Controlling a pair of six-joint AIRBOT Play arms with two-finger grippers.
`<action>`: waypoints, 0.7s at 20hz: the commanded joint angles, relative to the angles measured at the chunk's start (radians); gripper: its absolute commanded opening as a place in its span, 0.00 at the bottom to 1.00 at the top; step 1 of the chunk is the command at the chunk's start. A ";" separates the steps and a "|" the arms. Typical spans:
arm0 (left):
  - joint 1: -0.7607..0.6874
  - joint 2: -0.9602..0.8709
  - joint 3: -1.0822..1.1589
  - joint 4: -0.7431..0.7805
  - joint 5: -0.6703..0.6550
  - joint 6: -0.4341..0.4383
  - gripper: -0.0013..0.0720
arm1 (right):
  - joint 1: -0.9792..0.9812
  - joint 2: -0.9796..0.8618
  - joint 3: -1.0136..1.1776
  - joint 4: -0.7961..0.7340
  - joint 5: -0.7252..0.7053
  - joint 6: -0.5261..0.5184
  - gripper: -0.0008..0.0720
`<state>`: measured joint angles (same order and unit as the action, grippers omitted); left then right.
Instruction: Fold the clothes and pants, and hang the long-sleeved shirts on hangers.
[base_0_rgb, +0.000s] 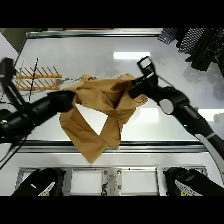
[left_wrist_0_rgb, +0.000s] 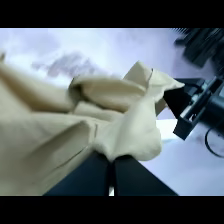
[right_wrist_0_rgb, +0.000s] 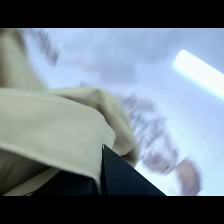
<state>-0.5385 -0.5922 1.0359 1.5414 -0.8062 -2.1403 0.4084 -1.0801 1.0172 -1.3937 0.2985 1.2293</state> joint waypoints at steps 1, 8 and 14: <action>-0.018 -0.039 0.248 0.000 0.009 0.025 0.03 | -0.052 0.198 0.110 0.003 -0.002 0.006 0.04; -0.357 -0.280 0.902 0.013 -0.073 0.290 0.03 | -0.072 0.418 0.444 0.005 0.425 0.146 0.04; -0.382 -0.414 1.024 0.201 -0.449 0.241 0.03 | -0.072 0.348 0.566 -0.074 0.930 0.339 0.04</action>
<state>-0.9272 -0.9581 2.0438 1.6268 -1.0557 -1.8576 0.3367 -0.7025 1.5375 -1.4124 0.9565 1.4658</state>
